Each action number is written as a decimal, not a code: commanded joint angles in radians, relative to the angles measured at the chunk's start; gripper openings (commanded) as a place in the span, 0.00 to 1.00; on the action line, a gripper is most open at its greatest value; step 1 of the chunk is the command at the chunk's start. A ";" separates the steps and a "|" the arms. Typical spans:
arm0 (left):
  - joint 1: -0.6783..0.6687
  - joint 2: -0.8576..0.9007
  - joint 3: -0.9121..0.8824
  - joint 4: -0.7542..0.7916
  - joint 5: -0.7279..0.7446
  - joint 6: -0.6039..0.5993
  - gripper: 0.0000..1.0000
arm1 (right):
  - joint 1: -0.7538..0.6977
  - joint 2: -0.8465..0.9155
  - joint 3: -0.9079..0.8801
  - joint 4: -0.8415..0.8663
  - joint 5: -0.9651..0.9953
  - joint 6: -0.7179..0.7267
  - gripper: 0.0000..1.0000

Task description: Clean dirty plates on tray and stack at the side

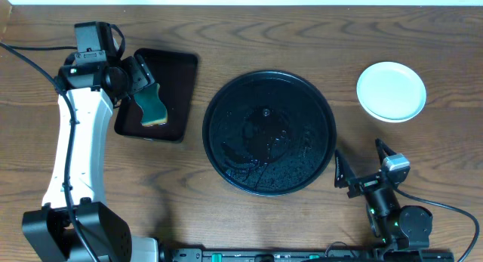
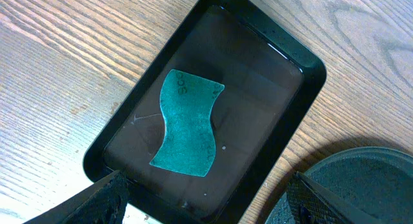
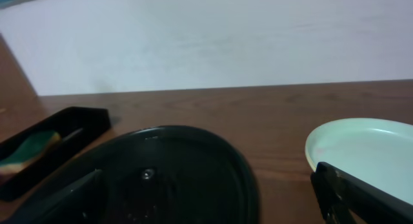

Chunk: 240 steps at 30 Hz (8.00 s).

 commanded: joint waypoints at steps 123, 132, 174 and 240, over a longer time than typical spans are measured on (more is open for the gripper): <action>-0.075 -1.345 -1.394 1.020 -0.006 0.132 0.80 | -0.119 -0.007 -0.001 -0.056 0.159 -0.065 0.99; -0.075 -1.435 -1.424 1.042 -0.009 0.132 0.80 | -0.119 -0.007 -0.001 -0.056 0.159 -0.065 0.99; -0.075 -1.598 -1.424 0.936 -0.005 0.259 0.80 | -0.119 -0.007 -0.001 -0.056 0.159 -0.065 0.99; -0.076 -1.595 -1.424 0.729 -0.016 0.270 0.80 | -0.119 -0.007 -0.001 -0.061 0.259 -0.171 0.99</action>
